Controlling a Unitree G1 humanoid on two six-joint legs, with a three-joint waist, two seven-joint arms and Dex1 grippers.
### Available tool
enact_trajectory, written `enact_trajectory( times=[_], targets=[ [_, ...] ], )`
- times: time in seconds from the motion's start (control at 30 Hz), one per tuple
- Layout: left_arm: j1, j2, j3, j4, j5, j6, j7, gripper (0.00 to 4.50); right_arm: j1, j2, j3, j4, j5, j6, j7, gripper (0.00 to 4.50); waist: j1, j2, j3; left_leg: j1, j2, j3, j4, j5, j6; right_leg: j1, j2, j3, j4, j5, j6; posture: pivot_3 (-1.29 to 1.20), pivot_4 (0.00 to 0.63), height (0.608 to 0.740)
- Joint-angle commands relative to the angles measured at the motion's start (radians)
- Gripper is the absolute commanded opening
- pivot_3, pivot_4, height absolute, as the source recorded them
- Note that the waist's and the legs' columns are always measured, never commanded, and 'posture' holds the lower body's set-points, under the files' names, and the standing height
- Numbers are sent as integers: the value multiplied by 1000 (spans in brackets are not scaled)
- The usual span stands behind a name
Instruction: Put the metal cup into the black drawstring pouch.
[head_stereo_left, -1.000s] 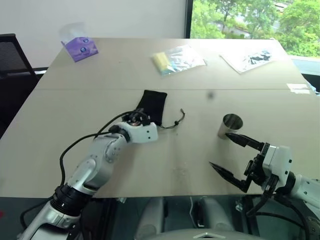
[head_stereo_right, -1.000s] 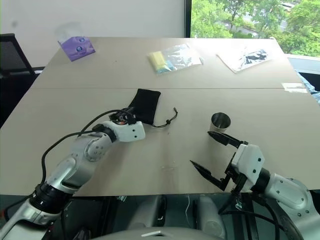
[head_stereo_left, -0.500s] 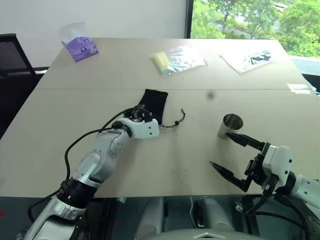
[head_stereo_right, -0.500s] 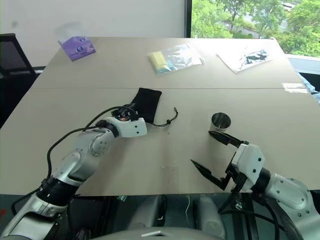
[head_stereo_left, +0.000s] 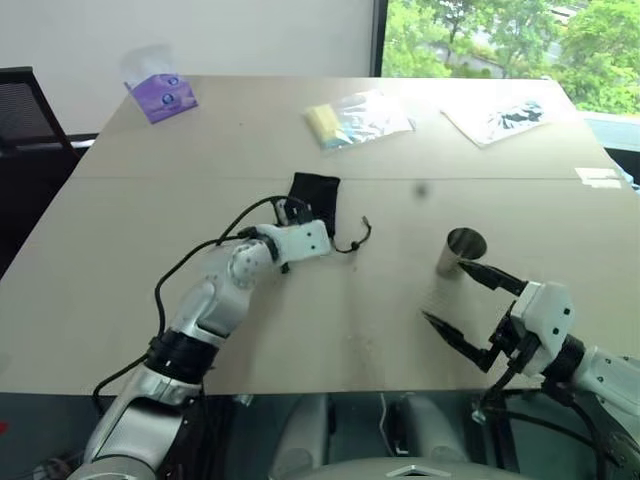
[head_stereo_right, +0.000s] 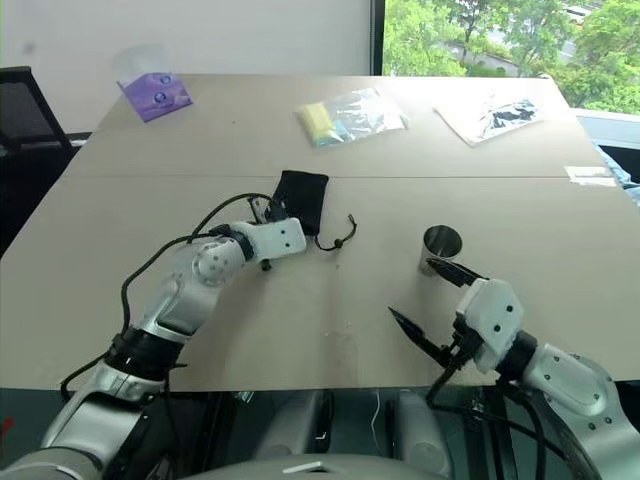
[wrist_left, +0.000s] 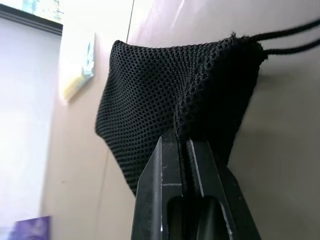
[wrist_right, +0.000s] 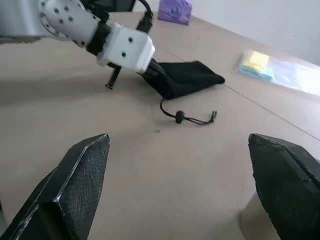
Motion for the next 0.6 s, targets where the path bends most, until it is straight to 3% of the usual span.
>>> enact_trajectory(
  times=[0.03, 0.2, 0.3, 0.37, 0.53, 0.6],
  targets=[
    [-42, -60, 62, -57, -121, 164, -90, 88, -48, -58, -103, -147, 71, 159, -81, 4500, -2, 0, 0, 0, 0, 0, 0, 0, 0, 0, 0, 0, 0, 0, 0, 0, 150, 740],
    [-86, -136, 101, -106, -231, 416, -149, 88, -217, -211, -317, -145, 501, 334, -187, 4500, -3, -1, 0, 0, 0, 0, 1, 0, 0, 1, 0, 0, 0, 0, 0, 0, 150, 740],
    [-115, -166, 121, -124, -285, 553, -151, 88, -404, -311, -410, -18, 601, 434, -297, 4500, -7, 0, 0, 1, 0, 0, 1, 0, 0, 1, 0, 0, 0, 0, 0, 0, 150, 740],
    [-138, -178, 127, -125, -315, 611, -139, 88, -466, -394, -422, 34, 570, 499, -314, 4500, 0, -1, 0, 0, 0, -1, 2, 0, 0, 1, 0, 0, 0, 0, 0, 0, 150, 740],
    [-207, -216, 176, -133, -395, 754, -104, 88, -596, -455, -411, 217, 890, 648, -403, 4500, 2, -1, 0, -3, -1, -2, 1, 0, 0, 1, -1, 1, -1, 0, 0, 0, 150, 740],
    [-245, -213, 177, -144, -422, 851, -101, 88, -656, -539, -349, 237, 851, 724, -435, 4500, -1, 0, 1, -3, -1, -1, 1, 0, 0, 1, -1, 2, -1, 0, 0, 0, 150, 740]
  ],
)
